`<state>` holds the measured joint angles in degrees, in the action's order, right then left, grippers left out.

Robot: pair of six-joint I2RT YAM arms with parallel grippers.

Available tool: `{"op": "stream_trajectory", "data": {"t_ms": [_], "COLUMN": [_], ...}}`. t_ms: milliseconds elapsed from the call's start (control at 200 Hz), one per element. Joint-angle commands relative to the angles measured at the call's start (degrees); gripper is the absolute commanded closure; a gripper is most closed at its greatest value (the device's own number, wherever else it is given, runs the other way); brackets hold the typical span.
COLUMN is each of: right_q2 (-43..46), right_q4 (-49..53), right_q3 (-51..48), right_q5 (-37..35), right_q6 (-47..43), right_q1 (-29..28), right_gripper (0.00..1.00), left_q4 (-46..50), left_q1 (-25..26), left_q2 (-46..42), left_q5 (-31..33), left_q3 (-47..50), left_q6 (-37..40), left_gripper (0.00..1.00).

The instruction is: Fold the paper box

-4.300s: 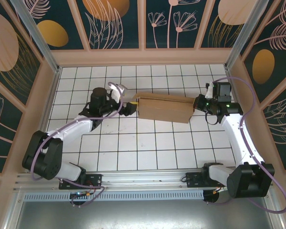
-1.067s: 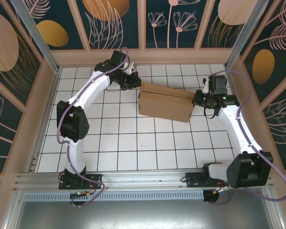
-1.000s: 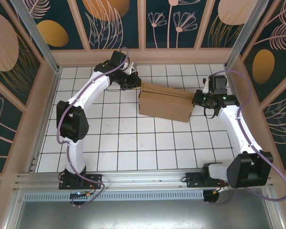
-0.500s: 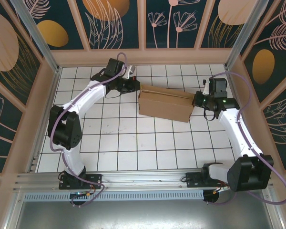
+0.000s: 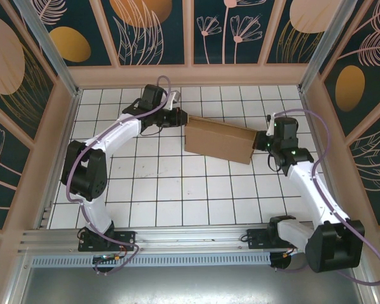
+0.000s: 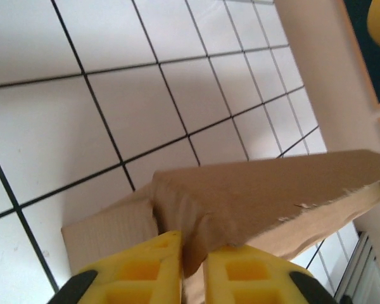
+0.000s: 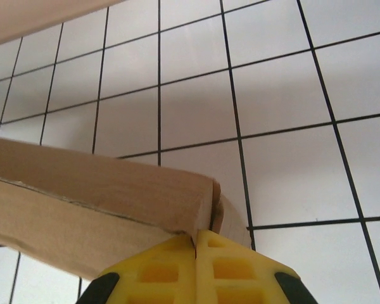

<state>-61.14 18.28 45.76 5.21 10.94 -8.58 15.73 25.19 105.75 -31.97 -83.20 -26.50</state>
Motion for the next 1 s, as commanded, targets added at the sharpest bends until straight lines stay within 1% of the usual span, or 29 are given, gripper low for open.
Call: {"op": "stream_trajectory", "data": {"t_ms": [0, 100, 240, 290, 320, 335, 385, 400, 430, 440, 450, 465, 631, 721, 771, 821, 886, 996], "right_q2": [2.05, 3.90, 4.32, 4.69, 4.92, 5.07, 5.71, 5.92, 6.21, 6.23, 6.37, 6.43, 6.52, 6.26, 5.91, 5.76, 5.27, 4.57], "right_q4": [-2.15, -5.34, -6.61, -7.15, -7.65, -8.03, -9.05, -9.38, -9.88, -10.07, -10.17, -10.47, -11.15, -11.67, -11.76, -11.69, -11.53, -11.33], "right_q3": [-5.52, -8.38, -9.10, -9.43, -9.69, -9.83, -10.35, -10.54, -10.87, -10.98, -11.07, -11.23, -12.33, -12.58, -12.47, -12.23, -11.71, -11.26], "right_q5": [-2.74, -3.43, -3.67, -3.80, -3.72, -3.68, -3.29, -3.09, -2.70, -2.61, -2.47, -2.44, -2.14, -2.14, -2.21, -2.27, -2.40, -2.81], "right_q6": [-0.39, -0.63, -1.57, -1.96, -2.14, -2.21, -2.38, -2.41, -2.58, -2.67, -2.79, -2.85, -3.80, -3.80, -3.74, -3.80, -3.90, -4.08], "right_q1": [-1.71, -2.10, -2.24, -2.35, -2.42, -2.44, -2.50, -2.50, -2.59, -2.65, -2.71, -2.68, -3.05, -3.18, -3.14, -3.18, -3.20, -3.14], "right_gripper": [1.00, 1.00, 1.00, 1.00, 1.00, 1.00, 1.00, 1.00, 1.00, 1.00, 1.00, 1.00, 1.00, 1.00, 1.00, 1.00, 1.00, 1.00], "left_q4": [3.34, 1.45, -2.48, -4.12, -5.49, -6.15, -7.94, -8.26, -8.98, -9.10, -9.12, -9.28, -12.40, -9.31, -6.99, -6.55, -6.29, -5.94], "left_q1": [1.01, 0.99, 1.00, 1.00, 1.00, 1.00, 1.00, 0.99, 1.00, 1.00, 1.02, 1.00, 1.00, 0.98, 1.00, 1.00, 1.00, 1.00], "left_q2": [1.09, -0.22, -2.91, -4.10, -4.86, -5.22, -6.14, -6.39, -6.69, -6.70, -6.70, -6.70, -5.59, -3.73, -2.46, -1.95, -1.57, -1.13], "left_q5": [-0.32, 0.02, -1.02, -0.96, -0.92, -0.89, -0.78, -0.48, -0.05, 0.17, 0.42, 0.57, 0.21, 1.89, 2.20, 2.07, 2.59, 2.92], "left_q3": [3.09, 4.02, 4.36, 4.57, 4.98, 5.16, 5.58, 5.67, 5.85, 5.85, 5.85, 5.78, 5.94, 3.60, 2.17, 2.30, 3.54, 5.98], "left_q6": [1.00, 1.28, 1.52, 1.49, 1.21, 1.08, 0.43, 0.14, -0.44, -0.69, -1.02, -1.47, -8.03, -9.32, -9.10, -9.16, -9.45, -9.69], "left_gripper": [0.79, 0.68, 0.48, 0.37, 0.34, 0.29, 0.24, 0.17, 0.14, 0.07, 0.03, 0.02, 0.01, 0.03, 0.07, 0.15, 0.22, 0.25]}}
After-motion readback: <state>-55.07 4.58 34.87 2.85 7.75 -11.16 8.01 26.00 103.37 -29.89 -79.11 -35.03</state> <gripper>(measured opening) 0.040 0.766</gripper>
